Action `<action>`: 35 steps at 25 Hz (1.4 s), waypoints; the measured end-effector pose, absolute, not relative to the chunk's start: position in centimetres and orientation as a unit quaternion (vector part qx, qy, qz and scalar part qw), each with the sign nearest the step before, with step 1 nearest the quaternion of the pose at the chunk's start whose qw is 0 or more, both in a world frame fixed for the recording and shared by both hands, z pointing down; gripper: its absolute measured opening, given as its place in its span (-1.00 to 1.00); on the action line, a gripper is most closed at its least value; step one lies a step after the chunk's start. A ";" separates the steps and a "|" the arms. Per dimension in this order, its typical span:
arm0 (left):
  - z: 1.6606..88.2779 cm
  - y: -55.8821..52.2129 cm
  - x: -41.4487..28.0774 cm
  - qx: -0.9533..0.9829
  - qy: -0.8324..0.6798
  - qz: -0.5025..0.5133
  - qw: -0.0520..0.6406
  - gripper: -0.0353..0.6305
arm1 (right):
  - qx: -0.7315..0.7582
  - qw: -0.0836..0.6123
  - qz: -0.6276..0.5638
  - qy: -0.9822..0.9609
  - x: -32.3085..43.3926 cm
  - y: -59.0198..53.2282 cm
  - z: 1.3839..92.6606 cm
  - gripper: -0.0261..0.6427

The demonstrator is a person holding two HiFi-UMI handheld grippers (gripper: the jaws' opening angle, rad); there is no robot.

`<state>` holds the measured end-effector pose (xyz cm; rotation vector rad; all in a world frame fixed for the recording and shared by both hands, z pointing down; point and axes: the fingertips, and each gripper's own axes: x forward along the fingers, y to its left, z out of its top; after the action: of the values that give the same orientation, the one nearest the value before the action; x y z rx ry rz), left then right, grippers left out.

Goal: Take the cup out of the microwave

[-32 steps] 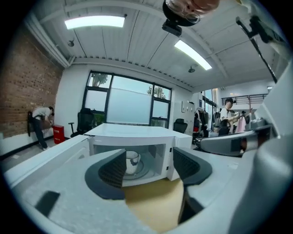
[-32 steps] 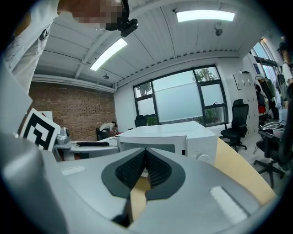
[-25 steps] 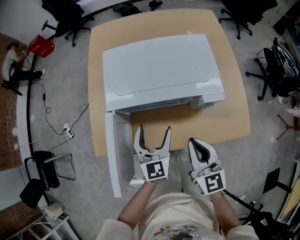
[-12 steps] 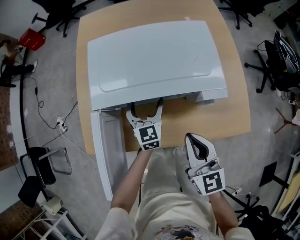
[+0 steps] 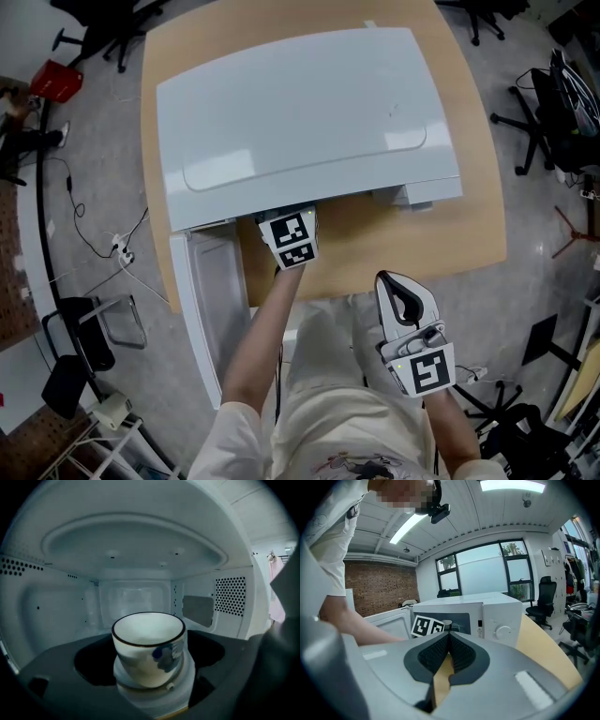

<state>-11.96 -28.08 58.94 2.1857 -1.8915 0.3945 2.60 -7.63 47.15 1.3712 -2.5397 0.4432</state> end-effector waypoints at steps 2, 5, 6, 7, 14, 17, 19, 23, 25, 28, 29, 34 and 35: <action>59.2 -28.7 -12.1 0.742 -0.647 0.140 0.109 0.50 | 0.466 0.113 0.151 -0.864 2.7 -7.7 47.3 -0.90; 59.5 -29.3 -12.4 0.739 -0.649 0.152 0.100 0.32 | 0.466 0.117 0.150 -0.864 2.8 -7.8 47.4 -0.90; 59.6 -29.5 -12.4 0.740 -0.647 0.155 0.099 0.32 | 0.466 0.117 0.150 -0.864 2.8 -7.8 47.4 -0.90; 59.6 -29.6 -12.4 0.741 -0.645 0.158 0.099 0.32 | 0.465 0.117 0.150 -0.864 2.8 -7.8 47.4 -0.90; 59.3 -28.6 -11.8 0.750 -0.634 0.159 0.098 0.31 | 0.464 0.120 0.147 -0.866 3.0 -7.6 47.1 -0.90; 58.8 -27.7 -11.4 0.758 -0.626 0.158 0.093 0.31 | 0.467 0.110 0.141 -0.866 3.2 -8.0 46.5 -0.90; 58.4 -26.7 -11.2 0.761 -0.622 0.158 0.093 0.31 | 0.467 0.109 0.138 -0.867 3.3 -8.0 46.3 -0.90; 57.5 -24.5 -10.9 0.764 -0.617 0.162 0.097 0.31 | 0.463 0.116 0.129 -0.869 3.5 -8.1 45.9 -0.90; 56.7 -23.0 -10.9 0.765 -0.615 0.164 0.099 0.31 | 0.465 0.114 0.126 -0.869 3.5 -8.4 45.4 -0.90; 55.5 -20.4 -10.5 0.767 -0.612 0.166 0.102 0.31 | 0.464 0.112 0.123 -0.870 3.5 -8.8 44.7 -0.90; 55.0 -19.5 -10.5 0.766 -0.612 0.166 0.103 0.31 | 0.462 0.110 0.121 -0.872 3.4 -8.9 44.6 -0.90; 52.5 -16.0 -10.4 0.763 -0.617 0.161 0.109 0.31 | 0.453 0.096 0.113 -0.879 2.6 -9.6 43.2 -0.90; 52.0 -15.4 -10.4 0.761 -0.619 0.161 0.110 0.31 | 0.450 0.095 0.110 -0.881 2.4 -9.8 42.9 -0.90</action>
<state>-10.42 -15.44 51.98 2.2367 -1.8177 0.4737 2.39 -9.76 42.92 1.3353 -2.6121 0.3275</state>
